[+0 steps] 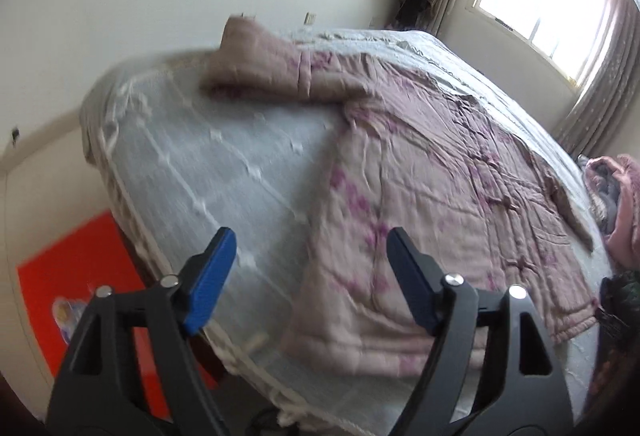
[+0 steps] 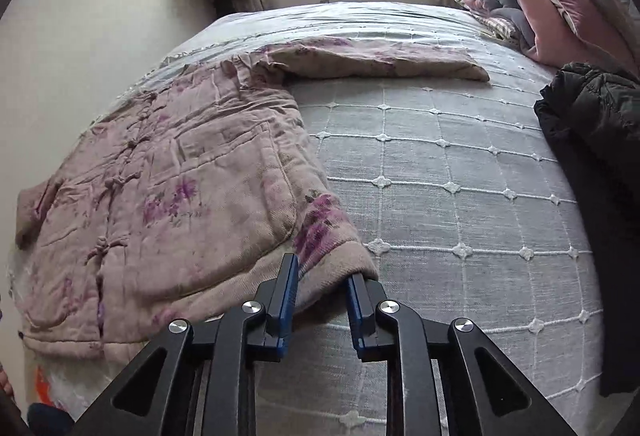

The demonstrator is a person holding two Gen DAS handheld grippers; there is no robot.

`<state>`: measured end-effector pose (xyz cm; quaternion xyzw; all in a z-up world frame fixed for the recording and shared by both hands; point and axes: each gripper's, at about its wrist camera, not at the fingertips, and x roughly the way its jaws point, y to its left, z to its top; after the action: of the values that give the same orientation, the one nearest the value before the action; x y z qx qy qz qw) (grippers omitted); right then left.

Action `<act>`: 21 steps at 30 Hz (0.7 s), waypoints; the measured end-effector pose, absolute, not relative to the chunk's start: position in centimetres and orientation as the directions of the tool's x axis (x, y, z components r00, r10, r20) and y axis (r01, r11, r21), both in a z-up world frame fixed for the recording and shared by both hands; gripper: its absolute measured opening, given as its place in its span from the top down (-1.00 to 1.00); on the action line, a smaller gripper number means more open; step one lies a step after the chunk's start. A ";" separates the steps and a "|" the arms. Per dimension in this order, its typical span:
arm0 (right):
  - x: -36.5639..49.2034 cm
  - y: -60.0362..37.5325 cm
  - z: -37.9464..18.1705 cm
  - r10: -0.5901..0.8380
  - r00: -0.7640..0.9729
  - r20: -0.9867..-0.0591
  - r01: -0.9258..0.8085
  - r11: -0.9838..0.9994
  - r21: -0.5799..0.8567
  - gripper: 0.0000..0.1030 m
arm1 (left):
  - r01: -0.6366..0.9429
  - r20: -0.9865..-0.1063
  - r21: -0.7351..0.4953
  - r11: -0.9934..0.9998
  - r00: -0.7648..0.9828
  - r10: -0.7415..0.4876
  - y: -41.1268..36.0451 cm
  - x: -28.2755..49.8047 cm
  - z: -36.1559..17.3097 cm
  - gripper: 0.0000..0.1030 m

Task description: Fold large clothes

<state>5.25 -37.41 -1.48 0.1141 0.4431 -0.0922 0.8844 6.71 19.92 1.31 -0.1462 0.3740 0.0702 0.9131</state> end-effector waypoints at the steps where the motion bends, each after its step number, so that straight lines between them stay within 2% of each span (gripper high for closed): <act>1: 4.9 -37.4 -1.5 -0.064 0.583 -0.810 0.267 0.957 0.117 0.44 | -0.242 -0.715 -0.177 0.954 0.698 0.044 20.1 8.0 1.5 -0.52; 2: 4.5 -37.6 -1.5 -0.080 0.563 -0.823 0.280 0.955 0.100 0.04 | -0.241 -0.722 -0.155 0.958 0.689 0.057 20.4 8.9 1.6 -0.52; 3: 3.8 -38.0 -1.5 -0.136 0.543 -0.829 0.316 0.947 0.052 -0.23 | -0.235 -0.729 -0.111 0.966 0.680 0.082 20.5 10.8 1.8 -0.52; 4: 3.0 -38.4 -1.6 -0.195 0.533 -0.823 0.348 0.937 0.004 -0.63 | -0.237 -0.734 -0.080 0.968 0.671 0.104 20.6 11.8 2.0 -0.52; 6: 1.8 -39.6 -1.6 -0.299 0.512 -0.805 0.408 0.909 -0.079 -0.65 | -0.242 -0.723 0.015 0.970 0.667 0.178 20.3 14.4 2.2 -0.54; 7: 1.6 -40.2 -1.7 -0.315 0.502 -0.806 0.425 0.901 -0.088 -0.65 | -0.224 -0.711 0.057 0.973 0.675 0.197 19.9 15.9 2.4 -0.61; 9: 1.3 -41.2 -2.0 -0.285 0.499 -0.818 0.440 0.897 -0.044 -0.65 | -0.200 -0.706 0.187 0.962 0.654 0.273 19.0 19.6 2.0 -0.63; 11: 1.6 -41.4 -2.5 -0.241 0.499 -0.832 0.433 0.901 -0.001 -0.65 | -0.196 -0.650 0.348 0.917 0.655 0.387 17.8 23.0 1.3 -0.64; 13: 2.0 -41.0 -2.7 -0.229 0.496 -0.837 0.419 0.908 0.000 -0.65 | -0.148 -0.627 0.465 0.873 0.641 0.443 16.7 26.1 -0.3 -0.64; 16: 2.6 -39.8 -3.2 -0.233 0.496 -0.837 0.386 0.922 -0.027 -0.65 | -0.106 -0.605 0.577 0.810 0.611 0.511 16.6 29.6 -2.9 -0.64; 19: 3.1 -38.8 -3.7 -0.225 0.488 -0.843 0.353 0.934 -0.045 -0.65 | -0.137 -0.600 0.580 0.803 0.595 0.535 18.4 31.4 -4.3 -0.60; 20: 3.2 -38.5 -3.8 -0.222 0.488 -0.844 0.340 0.939 -0.051 -0.65 | -0.161 -0.622 0.540 0.826 0.585 0.520 19.7 31.6 -4.3 -0.49; 21: 3.3 -38.2 -3.9 -0.222 0.486 -0.845 0.330 0.942 -0.057 -0.65 | -0.176 -0.659 0.464 0.868 0.586 0.471 21.1 31.5 -4.0 -0.13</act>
<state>3.26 -38.23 -3.94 0.0563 0.4810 -0.1603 0.8601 31.52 21.08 -4.04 0.1775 0.4153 0.1855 0.8727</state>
